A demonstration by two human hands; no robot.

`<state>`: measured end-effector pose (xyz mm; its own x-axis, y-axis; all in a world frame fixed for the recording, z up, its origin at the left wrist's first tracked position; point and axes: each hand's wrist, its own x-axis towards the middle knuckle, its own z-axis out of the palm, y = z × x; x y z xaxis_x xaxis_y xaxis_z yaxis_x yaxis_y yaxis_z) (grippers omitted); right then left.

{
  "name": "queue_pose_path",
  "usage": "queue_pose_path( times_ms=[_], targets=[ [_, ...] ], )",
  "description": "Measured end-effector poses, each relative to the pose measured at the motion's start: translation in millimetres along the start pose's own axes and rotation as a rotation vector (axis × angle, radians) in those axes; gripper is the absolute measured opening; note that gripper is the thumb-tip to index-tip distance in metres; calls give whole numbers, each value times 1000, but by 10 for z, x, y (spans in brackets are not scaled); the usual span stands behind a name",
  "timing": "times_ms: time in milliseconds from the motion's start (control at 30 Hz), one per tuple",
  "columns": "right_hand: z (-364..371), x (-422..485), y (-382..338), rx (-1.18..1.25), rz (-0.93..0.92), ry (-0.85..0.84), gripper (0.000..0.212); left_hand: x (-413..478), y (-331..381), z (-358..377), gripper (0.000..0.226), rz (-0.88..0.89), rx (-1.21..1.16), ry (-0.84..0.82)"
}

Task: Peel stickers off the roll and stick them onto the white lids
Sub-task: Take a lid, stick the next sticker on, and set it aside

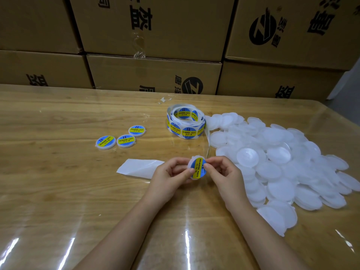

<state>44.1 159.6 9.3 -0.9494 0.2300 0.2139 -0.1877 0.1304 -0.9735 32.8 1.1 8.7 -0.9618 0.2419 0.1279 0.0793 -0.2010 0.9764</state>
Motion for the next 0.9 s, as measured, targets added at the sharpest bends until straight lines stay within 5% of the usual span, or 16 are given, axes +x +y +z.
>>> queue_pose_path(
  times_ms=[900],
  targets=[
    [41,-26,43,-188,-166,32,25,4,49,-67,5,-50,-42,0]
  ],
)
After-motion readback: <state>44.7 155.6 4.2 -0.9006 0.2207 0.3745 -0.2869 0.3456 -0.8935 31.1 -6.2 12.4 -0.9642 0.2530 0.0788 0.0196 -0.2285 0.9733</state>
